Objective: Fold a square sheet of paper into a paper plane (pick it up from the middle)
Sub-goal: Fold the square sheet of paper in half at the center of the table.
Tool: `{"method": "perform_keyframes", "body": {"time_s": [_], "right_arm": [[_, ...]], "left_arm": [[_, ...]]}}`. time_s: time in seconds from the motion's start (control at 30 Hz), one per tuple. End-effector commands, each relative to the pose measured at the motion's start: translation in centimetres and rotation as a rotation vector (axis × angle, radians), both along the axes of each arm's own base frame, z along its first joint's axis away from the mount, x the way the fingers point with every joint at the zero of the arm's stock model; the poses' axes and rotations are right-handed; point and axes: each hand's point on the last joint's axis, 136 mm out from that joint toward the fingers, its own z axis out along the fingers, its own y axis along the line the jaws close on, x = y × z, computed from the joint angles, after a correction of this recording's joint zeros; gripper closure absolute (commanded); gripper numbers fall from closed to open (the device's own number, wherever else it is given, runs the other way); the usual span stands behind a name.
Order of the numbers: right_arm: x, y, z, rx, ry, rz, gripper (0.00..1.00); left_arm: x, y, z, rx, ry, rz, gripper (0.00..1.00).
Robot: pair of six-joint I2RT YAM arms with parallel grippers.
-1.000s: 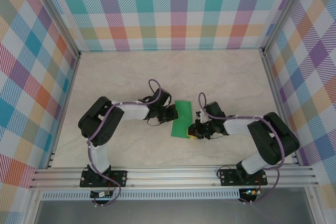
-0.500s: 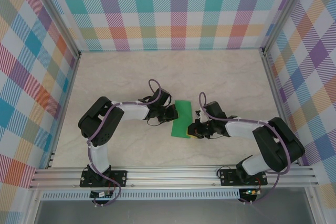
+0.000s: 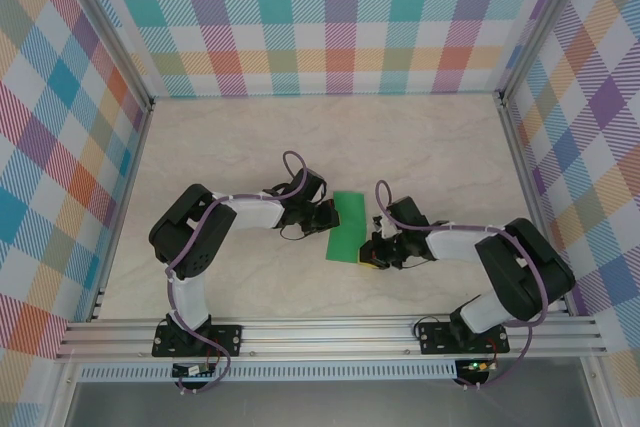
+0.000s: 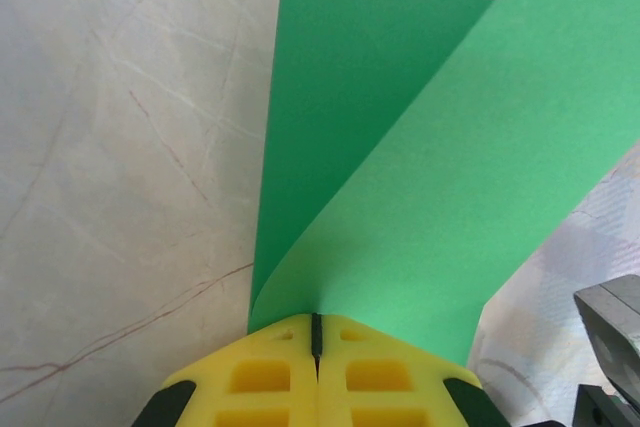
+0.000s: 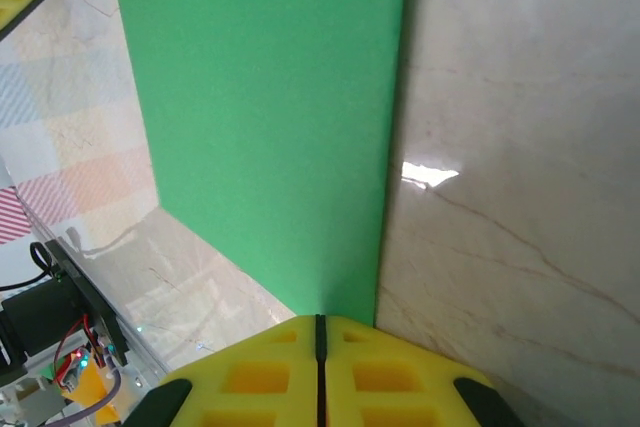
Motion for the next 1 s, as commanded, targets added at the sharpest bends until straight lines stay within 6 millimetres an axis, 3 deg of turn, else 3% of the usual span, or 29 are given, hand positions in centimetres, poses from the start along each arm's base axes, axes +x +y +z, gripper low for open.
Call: {"method": "perform_keyframes", "body": {"time_s": [0.0, 0.13, 0.37, 0.5, 0.7, 0.8, 0.97], "right_arm": [[1.8, 0.0, 2.9, -0.002, -0.102, -0.004, 0.92], [4.9, -0.3, 4.9, 0.049, -0.169, -0.056, 0.92], [7.9, -0.1, 3.9, 0.084, -0.168, -0.077, 0.93], [8.2, -0.6, 2.1, 0.060, -0.136, -0.092, 0.94], [7.2, -1.1, -0.4, 0.030, -0.072, -0.096, 0.95], [7.2, -1.2, 0.0, 0.026, -0.075, -0.098, 0.95], [8.5, -0.3, 2.9, 0.084, -0.133, -0.091, 0.94]], "left_arm": [[-2.2, 2.1, -3.5, 0.132, 0.090, -0.007, 1.00], [-2.2, 2.3, -3.6, 0.137, 0.092, -0.007, 1.00], [-2.3, 2.2, -3.8, 0.138, 0.098, -0.008, 1.00], [-2.4, 2.3, -3.9, 0.144, 0.102, -0.012, 1.00], [-2.4, 2.5, -4.0, 0.156, 0.103, -0.015, 1.00], [-2.5, 2.5, -4.1, 0.158, 0.103, -0.020, 1.00], [-2.5, 2.6, -4.2, 0.164, 0.106, -0.020, 1.00]]}}
